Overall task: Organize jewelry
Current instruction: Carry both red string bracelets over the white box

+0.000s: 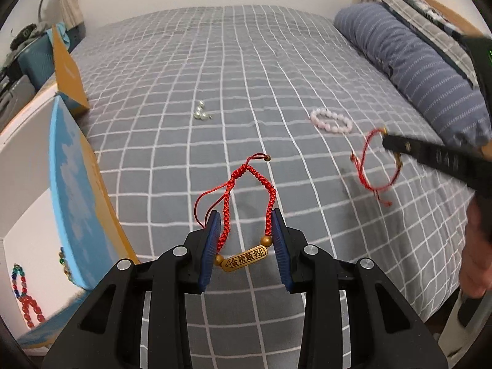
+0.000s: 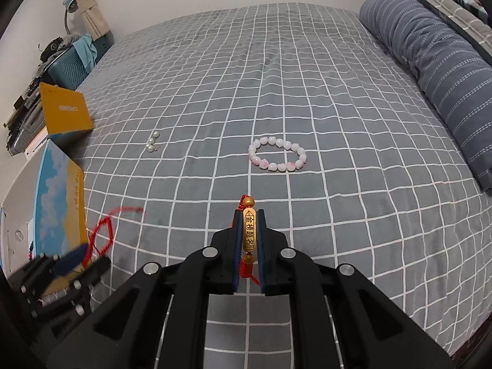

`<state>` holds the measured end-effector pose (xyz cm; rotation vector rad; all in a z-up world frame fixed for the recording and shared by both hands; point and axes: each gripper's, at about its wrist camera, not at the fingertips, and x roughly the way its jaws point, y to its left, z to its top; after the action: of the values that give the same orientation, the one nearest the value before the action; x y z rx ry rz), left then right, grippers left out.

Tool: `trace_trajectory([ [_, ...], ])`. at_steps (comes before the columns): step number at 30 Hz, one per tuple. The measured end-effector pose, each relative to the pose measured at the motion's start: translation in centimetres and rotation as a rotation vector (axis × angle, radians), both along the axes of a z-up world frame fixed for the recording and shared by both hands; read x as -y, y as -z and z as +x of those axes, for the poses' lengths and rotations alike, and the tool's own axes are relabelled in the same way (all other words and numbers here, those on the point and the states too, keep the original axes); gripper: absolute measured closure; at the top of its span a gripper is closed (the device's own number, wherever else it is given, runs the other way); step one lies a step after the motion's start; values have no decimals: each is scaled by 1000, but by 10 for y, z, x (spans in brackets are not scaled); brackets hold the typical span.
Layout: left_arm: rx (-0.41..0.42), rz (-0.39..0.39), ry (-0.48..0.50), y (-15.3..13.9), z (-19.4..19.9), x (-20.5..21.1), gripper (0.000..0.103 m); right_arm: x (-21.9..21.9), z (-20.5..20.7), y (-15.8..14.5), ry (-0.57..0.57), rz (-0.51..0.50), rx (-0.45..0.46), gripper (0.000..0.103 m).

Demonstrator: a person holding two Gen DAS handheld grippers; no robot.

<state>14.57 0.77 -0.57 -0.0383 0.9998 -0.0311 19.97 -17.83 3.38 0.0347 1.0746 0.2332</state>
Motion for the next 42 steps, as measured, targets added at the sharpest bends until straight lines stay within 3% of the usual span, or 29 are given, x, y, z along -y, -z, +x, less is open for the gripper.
trace_trajectory([
  [9,56,34,-92,-38,-1,-43,70,-29,-1,-19,-51,1,25,95],
  [13,83,26,-143,-56,-10,-72,70,-53,-4,-34,-95,-32,68,95],
  [22,124,39,-266,-87,-35,-133,70,-116,-6,-68,-191,8,112,95],
  [34,154,65,-451,-106,-87,-228,70,-231,-35,-109,-378,38,176,95],
  [42,135,100,-558,-104,-128,-281,70,-290,-62,-114,-488,52,188,95],
])
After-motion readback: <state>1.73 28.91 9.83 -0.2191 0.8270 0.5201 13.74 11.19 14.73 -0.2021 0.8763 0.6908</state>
